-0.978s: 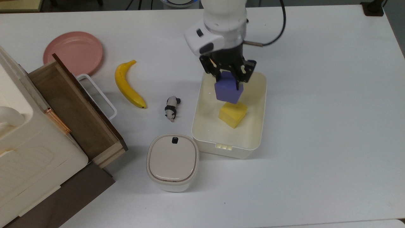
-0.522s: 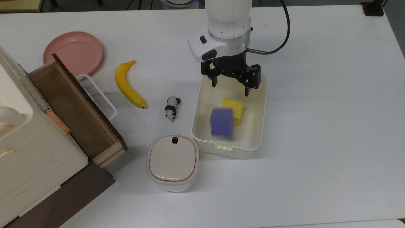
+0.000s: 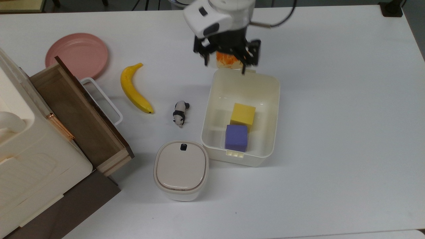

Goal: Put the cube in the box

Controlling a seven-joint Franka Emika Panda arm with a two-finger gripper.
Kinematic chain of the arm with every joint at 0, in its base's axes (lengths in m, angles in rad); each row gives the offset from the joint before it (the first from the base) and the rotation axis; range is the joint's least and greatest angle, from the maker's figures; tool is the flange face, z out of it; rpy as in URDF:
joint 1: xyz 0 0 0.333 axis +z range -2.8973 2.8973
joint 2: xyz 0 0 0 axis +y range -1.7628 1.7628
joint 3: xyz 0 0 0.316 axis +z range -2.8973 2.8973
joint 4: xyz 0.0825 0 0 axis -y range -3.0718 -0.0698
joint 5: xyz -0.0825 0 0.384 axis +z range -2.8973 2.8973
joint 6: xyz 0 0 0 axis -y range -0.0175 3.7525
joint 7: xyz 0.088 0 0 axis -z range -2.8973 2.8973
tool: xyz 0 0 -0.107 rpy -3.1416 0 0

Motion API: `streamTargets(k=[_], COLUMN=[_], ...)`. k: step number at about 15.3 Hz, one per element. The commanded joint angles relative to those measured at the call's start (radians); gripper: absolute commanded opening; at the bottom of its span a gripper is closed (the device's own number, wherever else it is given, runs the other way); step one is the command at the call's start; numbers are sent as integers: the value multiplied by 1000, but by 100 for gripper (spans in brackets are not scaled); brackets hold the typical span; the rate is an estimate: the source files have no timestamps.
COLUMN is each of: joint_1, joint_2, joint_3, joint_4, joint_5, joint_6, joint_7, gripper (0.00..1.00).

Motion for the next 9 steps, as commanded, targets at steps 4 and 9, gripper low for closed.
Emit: streamTargets(k=[4,9], joint_1=[-72,-101], joint_2=[-121,-121], joint_3=[-7,-7], joint_4=[-41,-37], joint_5=[-42,-38], joint_6=[-140,-130], joint_7=[-237,-263], gripper=[100,100])
